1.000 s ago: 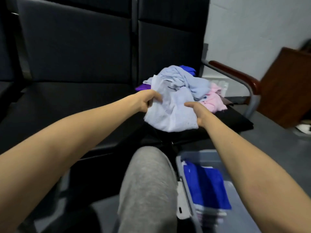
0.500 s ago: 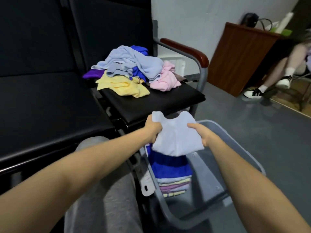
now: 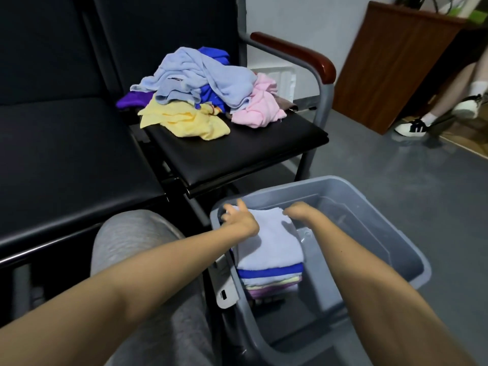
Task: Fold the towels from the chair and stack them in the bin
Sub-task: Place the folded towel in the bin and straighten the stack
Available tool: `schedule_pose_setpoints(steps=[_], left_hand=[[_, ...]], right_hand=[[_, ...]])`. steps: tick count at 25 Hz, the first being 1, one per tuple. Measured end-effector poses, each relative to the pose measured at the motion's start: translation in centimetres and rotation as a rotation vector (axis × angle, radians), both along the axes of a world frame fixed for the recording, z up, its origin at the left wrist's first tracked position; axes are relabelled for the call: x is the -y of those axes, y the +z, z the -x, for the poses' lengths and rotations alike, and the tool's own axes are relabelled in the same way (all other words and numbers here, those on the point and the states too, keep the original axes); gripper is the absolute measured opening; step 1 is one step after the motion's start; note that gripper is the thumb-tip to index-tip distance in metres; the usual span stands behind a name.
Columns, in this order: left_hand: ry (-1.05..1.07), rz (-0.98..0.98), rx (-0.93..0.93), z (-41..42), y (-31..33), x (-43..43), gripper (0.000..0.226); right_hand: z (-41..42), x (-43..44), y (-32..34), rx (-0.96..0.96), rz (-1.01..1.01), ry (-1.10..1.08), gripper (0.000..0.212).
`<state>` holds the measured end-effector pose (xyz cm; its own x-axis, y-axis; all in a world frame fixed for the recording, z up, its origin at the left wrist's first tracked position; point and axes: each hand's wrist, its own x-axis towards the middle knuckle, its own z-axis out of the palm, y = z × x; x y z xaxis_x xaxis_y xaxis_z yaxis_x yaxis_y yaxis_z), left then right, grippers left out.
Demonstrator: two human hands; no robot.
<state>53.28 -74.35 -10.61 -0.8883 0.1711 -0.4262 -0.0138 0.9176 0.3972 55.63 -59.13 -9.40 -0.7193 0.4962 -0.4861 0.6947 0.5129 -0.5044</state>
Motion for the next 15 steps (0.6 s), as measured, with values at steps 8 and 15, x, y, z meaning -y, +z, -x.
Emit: schedule_pose_setpoints(steps=[8,15], left_hand=[[-0.102,-0.506,-0.195,4.6,4.6,0.8,0.029],[-0.004,-0.788,-0.346,12.6,10.5,4.9,0.014]], right_hand=[[4.1,4.1,3.7,-0.4,0.134,0.151,0.037],[11.7,9.1,9.0,-0.703,-0.041,0.209,0.04]])
